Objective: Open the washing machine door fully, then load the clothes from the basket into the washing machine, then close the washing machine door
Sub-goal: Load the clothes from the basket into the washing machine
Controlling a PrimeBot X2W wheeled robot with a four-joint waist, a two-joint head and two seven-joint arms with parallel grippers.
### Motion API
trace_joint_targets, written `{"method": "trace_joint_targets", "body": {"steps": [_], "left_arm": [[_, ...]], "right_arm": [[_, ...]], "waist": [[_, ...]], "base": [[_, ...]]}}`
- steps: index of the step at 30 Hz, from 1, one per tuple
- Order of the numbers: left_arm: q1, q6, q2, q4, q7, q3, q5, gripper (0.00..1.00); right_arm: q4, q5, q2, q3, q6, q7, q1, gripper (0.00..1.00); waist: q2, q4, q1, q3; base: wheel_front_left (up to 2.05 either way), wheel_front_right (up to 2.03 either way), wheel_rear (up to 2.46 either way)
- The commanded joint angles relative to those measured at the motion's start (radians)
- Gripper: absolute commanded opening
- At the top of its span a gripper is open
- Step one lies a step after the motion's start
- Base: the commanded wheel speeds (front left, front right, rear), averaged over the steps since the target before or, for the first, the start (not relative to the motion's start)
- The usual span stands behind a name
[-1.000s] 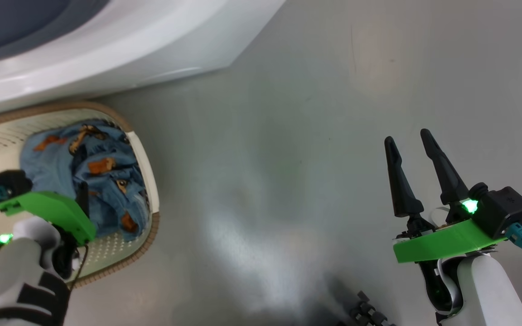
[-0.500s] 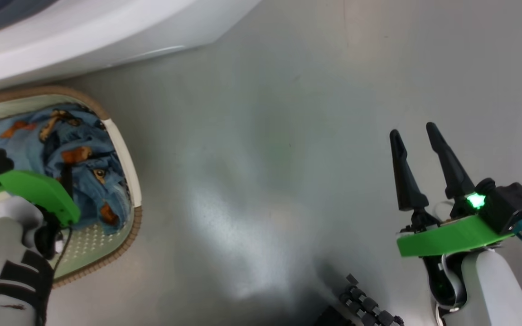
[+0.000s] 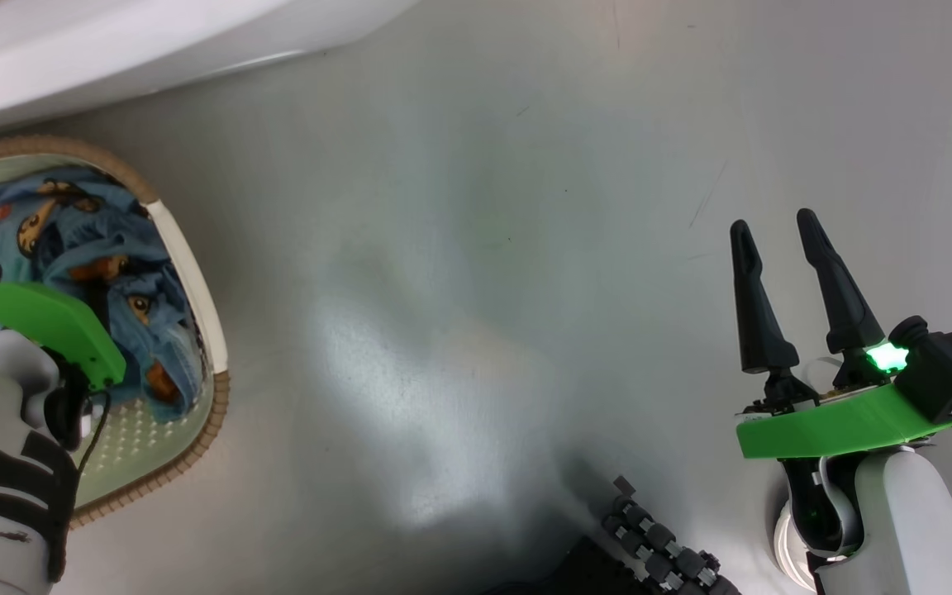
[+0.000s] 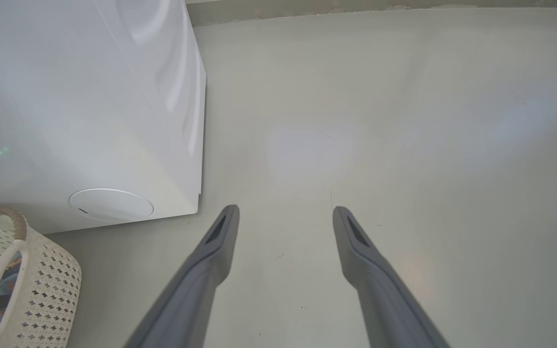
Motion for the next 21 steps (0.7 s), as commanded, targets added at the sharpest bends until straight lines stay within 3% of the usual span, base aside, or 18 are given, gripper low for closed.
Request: {"method": "trace_joint_targets", "body": {"steps": [1,14,15,16,21], "left_arm": [[0.009,0.01,0.031,0.001,-0.008,0.005,0.018,1.0],[-0.019,0.054,0.04,0.018,0.033,-0.04,0.046,1.0],[-0.02,0.055,0.04,0.019,0.03,-0.052,0.057,0.44],[-0.021,0.056,0.038,0.019,0.028,-0.058,0.061,0.0],[-0.017,0.058,0.023,0.021,0.037,-0.073,0.067,0.0]], "right_arm": [[-0.024,0.005,-0.01,0.008,0.001,-0.005,0.019,1.0],[-0.045,0.009,-0.01,-0.017,0.001,-0.005,0.026,1.0],[-0.044,0.008,-0.01,-0.02,0.001,-0.005,0.027,1.0],[-0.042,0.007,-0.01,-0.023,0.001,-0.005,0.028,1.0],[-0.037,0.003,-0.01,-0.032,0.001,-0.005,0.025,1.0]], "waist": [[0.0,-0.002,-0.0001,0.005],[0.0,-0.018,-0.0001,0.03],[0.0,-0.018,-0.0001,0.03],[0.0,-0.016,-0.0001,0.03],[0.0,-0.006,-0.0001,0.025]], "base": [[0.0,0.0,0.0],[0.0,0.0,0.0],[0.0,0.0,0.0],[0.0,0.0,0.0],[0.0,0.0,0.0]]}}
